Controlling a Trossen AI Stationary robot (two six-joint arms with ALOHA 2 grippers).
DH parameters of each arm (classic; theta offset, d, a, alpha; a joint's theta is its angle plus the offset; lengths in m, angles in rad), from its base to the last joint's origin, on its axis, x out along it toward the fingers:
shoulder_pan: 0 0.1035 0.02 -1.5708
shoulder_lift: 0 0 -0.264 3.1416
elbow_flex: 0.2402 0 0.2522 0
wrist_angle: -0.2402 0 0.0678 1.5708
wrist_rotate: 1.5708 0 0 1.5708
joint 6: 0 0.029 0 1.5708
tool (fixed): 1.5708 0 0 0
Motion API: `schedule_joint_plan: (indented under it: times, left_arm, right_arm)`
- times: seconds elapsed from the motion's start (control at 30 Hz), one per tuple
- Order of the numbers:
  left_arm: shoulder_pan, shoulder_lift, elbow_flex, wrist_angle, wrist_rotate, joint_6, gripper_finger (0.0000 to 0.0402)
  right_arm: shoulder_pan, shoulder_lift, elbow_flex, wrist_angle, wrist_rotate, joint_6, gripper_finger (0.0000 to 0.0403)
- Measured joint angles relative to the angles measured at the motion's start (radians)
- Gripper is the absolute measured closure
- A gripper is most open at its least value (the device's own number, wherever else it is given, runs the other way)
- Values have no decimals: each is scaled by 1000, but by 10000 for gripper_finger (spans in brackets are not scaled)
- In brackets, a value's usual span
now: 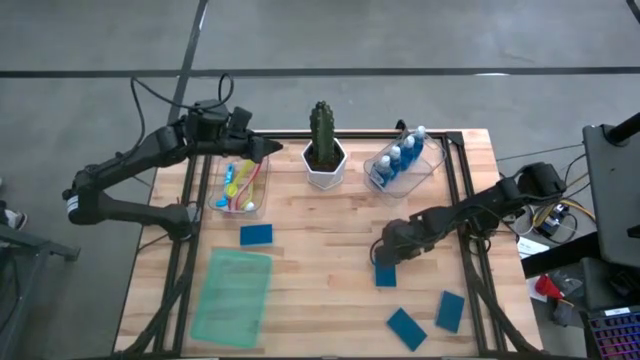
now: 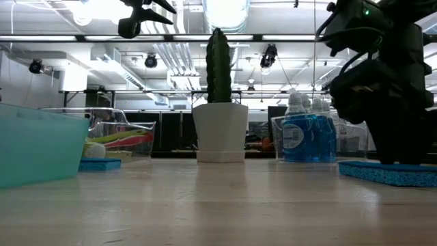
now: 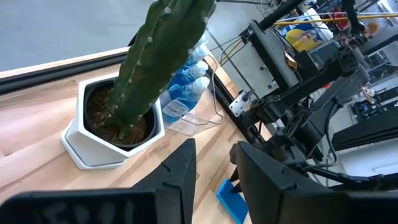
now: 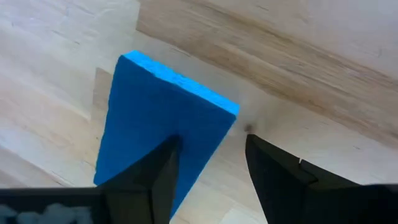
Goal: Pick & Place Kitchen Sink Supplies
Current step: Put the sponge into the green bin
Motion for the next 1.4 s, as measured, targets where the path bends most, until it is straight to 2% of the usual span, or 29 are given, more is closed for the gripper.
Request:
schedule_joint_plan:
  times: [0.2, 0.4, 0.6, 0.87, 1.17, 1.4]
  left_arm:
    - [0, 0, -1, 0, -3, 0, 293]
    - [0, 2, -1, 0, -15, 0, 293]
    - [0, 2, -1, 0, -16, -6, 293]
    - [-9, 2, -1, 0, 32, -16, 293]
    - [-58, 2, -1, 7, 67, -16, 293]
    - [-115, 2, -1, 97, 75, -31, 293]
  right_arm:
    - [4, 29, 20, -2, 16, -65, 259]
    - [-29, 26, 44, 33, 81, -153, 329]
    - [-68, 25, 83, 53, 86, -235, 389]
    - [-124, 25, 239, 59, 99, -399, 394]
    - [-198, 23, 522, 59, 157, -596, 394]
    - [-263, 24, 717, 49, 218, -669, 394]
